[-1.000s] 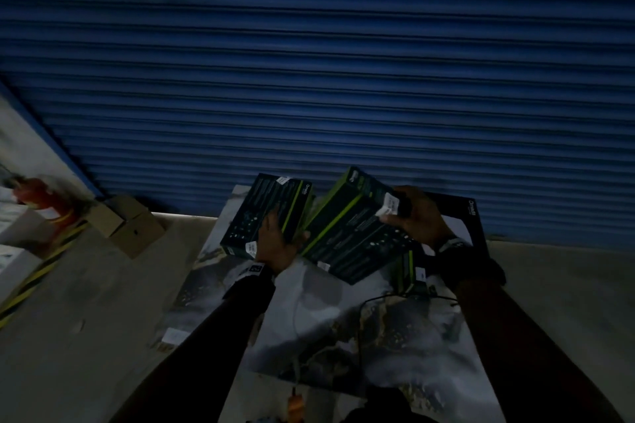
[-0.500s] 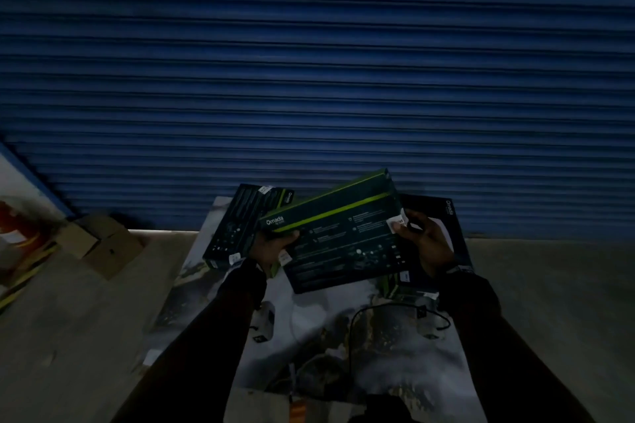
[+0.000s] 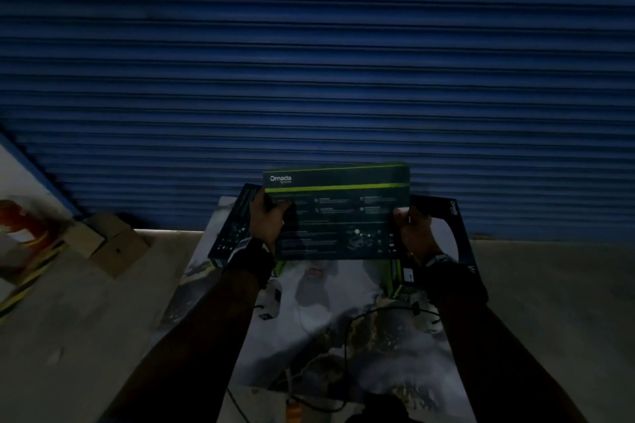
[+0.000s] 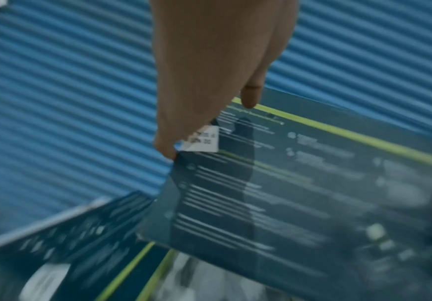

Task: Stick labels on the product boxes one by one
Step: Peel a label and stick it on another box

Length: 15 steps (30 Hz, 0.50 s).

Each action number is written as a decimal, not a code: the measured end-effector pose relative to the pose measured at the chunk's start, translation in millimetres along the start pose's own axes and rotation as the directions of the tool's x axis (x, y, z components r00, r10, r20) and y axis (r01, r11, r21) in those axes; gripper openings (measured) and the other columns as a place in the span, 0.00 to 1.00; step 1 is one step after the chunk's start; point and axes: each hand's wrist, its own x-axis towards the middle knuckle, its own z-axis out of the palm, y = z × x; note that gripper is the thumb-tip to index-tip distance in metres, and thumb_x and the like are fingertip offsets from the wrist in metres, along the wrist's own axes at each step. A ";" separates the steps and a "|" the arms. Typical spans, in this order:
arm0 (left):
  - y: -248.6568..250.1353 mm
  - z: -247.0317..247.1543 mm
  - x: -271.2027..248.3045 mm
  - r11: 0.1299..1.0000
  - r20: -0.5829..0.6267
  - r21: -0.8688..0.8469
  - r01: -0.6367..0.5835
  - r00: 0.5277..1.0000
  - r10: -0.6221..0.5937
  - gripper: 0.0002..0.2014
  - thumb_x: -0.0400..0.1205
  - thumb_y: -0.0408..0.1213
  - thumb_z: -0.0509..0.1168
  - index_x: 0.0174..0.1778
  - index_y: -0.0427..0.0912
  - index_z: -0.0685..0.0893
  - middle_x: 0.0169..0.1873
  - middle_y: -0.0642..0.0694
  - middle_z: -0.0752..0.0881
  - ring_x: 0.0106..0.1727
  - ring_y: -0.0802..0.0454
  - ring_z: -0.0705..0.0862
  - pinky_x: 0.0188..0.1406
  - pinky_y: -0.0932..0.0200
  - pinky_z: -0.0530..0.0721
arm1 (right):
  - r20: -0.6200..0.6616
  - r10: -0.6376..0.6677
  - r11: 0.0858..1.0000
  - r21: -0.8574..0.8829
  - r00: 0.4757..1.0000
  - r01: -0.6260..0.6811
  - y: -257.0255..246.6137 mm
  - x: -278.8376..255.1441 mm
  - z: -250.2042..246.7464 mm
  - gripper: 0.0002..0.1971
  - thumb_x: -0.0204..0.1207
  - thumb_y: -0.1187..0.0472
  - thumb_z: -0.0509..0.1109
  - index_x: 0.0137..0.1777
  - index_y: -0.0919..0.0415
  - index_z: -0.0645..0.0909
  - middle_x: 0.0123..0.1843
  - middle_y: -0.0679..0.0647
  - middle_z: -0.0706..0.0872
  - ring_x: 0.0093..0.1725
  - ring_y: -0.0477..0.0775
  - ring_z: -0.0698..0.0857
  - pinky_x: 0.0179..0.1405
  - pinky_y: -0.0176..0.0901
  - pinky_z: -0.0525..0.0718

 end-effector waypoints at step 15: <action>2.2 -4.8 4.8 0.716 0.184 0.586 -0.378 0.923 0.337 0.31 0.83 0.48 0.60 0.86 0.58 0.67 0.82 0.48 0.71 0.79 0.39 0.72 0.76 0.35 0.76 | 0.457 0.221 0.735 0.503 0.862 -0.455 6.4 -94.3 50.9 0.41 0.83 0.34 0.63 0.89 0.54 0.57 0.78 0.59 0.78 0.57 0.57 0.88 0.41 0.43 0.86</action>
